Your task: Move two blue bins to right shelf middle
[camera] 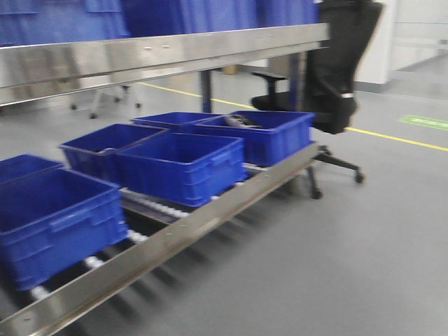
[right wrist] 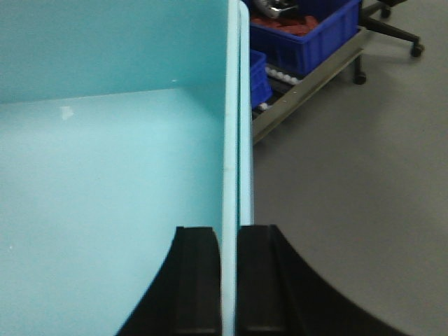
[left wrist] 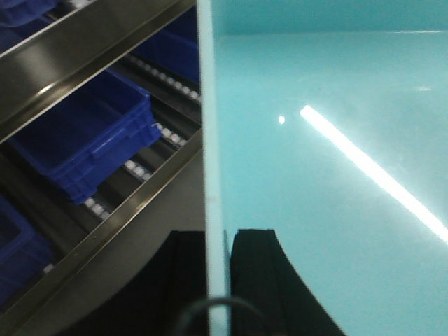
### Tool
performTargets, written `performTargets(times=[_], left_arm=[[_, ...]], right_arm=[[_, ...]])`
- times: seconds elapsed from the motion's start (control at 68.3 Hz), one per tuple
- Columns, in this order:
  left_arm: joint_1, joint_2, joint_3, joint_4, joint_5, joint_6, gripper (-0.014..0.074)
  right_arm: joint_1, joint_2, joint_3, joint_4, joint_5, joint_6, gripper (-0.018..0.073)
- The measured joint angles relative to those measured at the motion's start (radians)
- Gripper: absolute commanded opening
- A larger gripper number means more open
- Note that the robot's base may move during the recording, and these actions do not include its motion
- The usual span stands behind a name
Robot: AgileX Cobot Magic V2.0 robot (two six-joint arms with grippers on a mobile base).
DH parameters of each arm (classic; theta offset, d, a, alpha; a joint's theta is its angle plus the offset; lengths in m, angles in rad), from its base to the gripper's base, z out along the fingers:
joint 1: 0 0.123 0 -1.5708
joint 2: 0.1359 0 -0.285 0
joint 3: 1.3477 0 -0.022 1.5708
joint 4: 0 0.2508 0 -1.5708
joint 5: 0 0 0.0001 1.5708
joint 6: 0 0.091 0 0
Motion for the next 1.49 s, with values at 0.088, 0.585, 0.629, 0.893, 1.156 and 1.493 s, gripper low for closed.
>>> performTargets(times=[0.088, 0.585, 0.629, 0.893, 1.156, 1.493], left_arm=[[0.000, 0.000, 0.000, 0.000, 0.000, 0.000, -0.0111], [0.000, 0.000, 0.000, 0.002, 0.000, 0.000, -0.0111], [0.000, 0.000, 0.000, 0.002, 0.000, 0.000, -0.0111], [0.000, 0.000, 0.000, 0.004, 0.002, 0.000, -0.0111], [0.000, 0.000, 0.000, 0.004, 0.002, 0.000, -0.0111], [0.000, 0.000, 0.000, 0.004, 0.000, 0.000, -0.0111]], right_arm=[[0.000, 0.000, 0.000, 0.000, 0.000, 0.000, -0.0163], [0.000, 0.000, 0.000, 0.000, -0.004, 0.000, -0.0163], [0.000, 0.000, 0.000, 0.000, -0.004, 0.000, -0.0163], [0.000, 0.000, 0.000, 0.002, -0.004, 0.000, -0.0163], [0.000, 0.000, 0.000, 0.002, -0.004, 0.000, -0.0163], [0.000, 0.000, 0.000, 0.002, -0.004, 0.000, -0.0163]])
